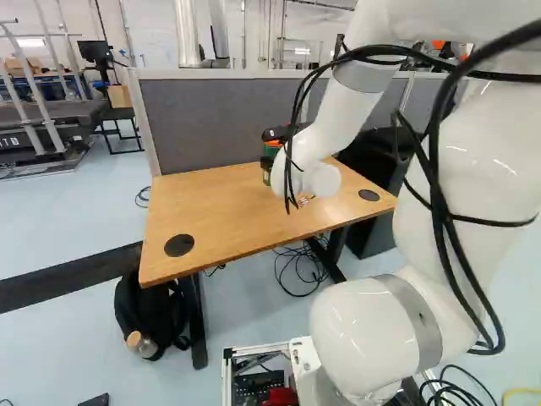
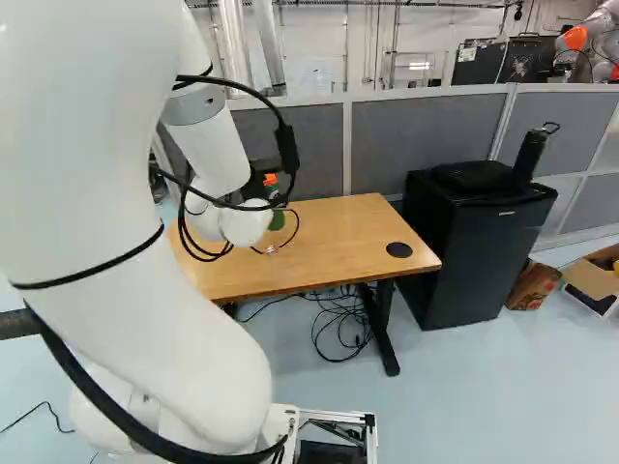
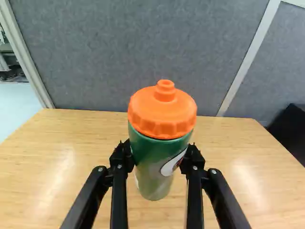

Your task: Pick up the green bottle from the table

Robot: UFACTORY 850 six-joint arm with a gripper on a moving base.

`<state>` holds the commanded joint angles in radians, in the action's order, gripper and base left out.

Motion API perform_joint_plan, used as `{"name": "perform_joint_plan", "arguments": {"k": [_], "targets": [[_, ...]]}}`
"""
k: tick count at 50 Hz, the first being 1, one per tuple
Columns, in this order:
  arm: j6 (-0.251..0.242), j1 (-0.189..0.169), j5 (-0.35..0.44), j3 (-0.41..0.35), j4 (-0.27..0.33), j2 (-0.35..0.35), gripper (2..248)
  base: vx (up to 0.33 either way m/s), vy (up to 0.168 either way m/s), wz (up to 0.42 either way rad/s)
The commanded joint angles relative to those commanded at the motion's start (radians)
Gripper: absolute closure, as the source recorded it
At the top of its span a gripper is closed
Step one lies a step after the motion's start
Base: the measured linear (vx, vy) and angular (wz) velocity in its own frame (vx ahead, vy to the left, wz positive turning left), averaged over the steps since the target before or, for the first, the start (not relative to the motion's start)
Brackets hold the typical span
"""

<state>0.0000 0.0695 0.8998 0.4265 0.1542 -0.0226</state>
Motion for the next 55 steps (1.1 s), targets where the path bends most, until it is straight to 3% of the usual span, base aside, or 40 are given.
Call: {"name": "perform_joint_plan", "arguments": {"k": [27,55], "targets": [[0.0,-0.009,0.0,-0.146,0.0,0.208,138,0.0,0.0,0.0],[0.0,-0.013,-0.002,-0.173,-0.011,0.231,138,0.0,0.0,0.0]]}}
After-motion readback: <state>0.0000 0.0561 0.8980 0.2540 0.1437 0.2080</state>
